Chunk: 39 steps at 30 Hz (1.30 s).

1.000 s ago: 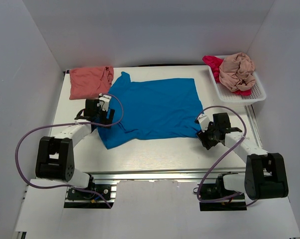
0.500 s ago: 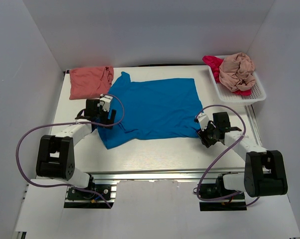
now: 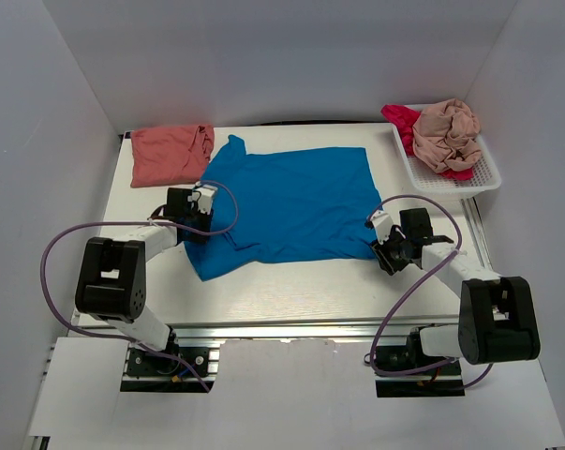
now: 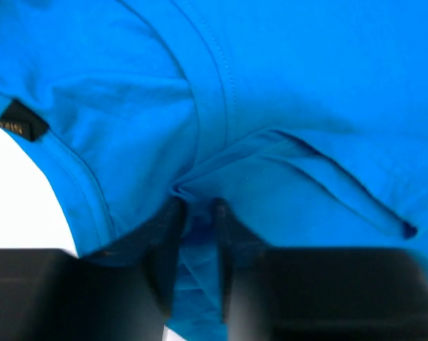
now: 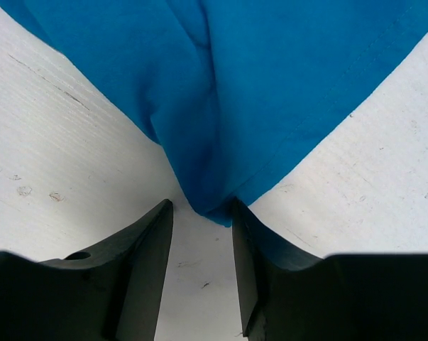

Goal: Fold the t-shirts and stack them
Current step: Grap the side of the flattened tshirt closest away from the robot with both arms

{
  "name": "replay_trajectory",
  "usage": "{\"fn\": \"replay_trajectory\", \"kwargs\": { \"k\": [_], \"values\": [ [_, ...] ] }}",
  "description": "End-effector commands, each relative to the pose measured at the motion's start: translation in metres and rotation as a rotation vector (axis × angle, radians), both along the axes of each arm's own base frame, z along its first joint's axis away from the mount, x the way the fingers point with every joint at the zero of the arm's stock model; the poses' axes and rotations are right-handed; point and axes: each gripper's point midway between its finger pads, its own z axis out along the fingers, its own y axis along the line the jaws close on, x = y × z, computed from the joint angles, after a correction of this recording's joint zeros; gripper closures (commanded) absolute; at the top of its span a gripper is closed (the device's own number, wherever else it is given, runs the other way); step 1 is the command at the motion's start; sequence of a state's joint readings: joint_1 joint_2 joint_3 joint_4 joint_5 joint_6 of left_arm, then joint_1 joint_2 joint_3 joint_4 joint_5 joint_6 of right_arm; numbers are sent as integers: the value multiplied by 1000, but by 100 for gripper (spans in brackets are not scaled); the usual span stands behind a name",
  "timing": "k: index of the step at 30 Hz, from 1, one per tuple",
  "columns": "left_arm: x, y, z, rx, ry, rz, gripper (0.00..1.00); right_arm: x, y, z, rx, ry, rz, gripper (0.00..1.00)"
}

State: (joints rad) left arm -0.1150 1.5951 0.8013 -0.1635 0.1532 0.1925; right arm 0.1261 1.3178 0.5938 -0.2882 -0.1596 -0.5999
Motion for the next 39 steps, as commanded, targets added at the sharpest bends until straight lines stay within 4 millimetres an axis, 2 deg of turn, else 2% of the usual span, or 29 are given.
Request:
{"fn": "replay_trajectory", "kwargs": {
  "k": [1,2,7,10,11,13,14,19,23,32,36,39],
  "values": [
    [12,-4,15,-32,-51,-16,71,-6,-5,-8,-26,54,-18,56],
    [12,-3,16,-30,-53,-14,74,-6,-6,-9,-27,56,-22,57],
    [11,-1,23,-21,-72,-11,79,-7,-8,-12,-36,63,-24,62],
    [11,2,30,-8,-83,-6,83,-9,-8,-13,-37,66,-23,75],
    [11,3,36,-4,-95,-7,83,-9,-8,-13,-38,67,-20,87],
    [12,5,44,12,-112,-6,87,-10,-8,-15,-41,70,-21,98],
    [10,7,49,22,-119,-9,88,-11,-8,-16,-42,74,-20,100],
    [12,18,71,71,-172,5,90,-10,-8,-15,-41,62,-19,100],
    [11,21,77,76,-183,14,91,-4,-7,-5,-29,14,-21,100],
    [16,19,77,63,-181,11,92,28,3,57,34,-182,-27,100],
    [19,21,83,74,-193,17,92,41,9,69,63,-202,-21,100],
    [20,21,87,76,-207,18,92,51,11,66,64,-191,-20,100]
  ]
}}
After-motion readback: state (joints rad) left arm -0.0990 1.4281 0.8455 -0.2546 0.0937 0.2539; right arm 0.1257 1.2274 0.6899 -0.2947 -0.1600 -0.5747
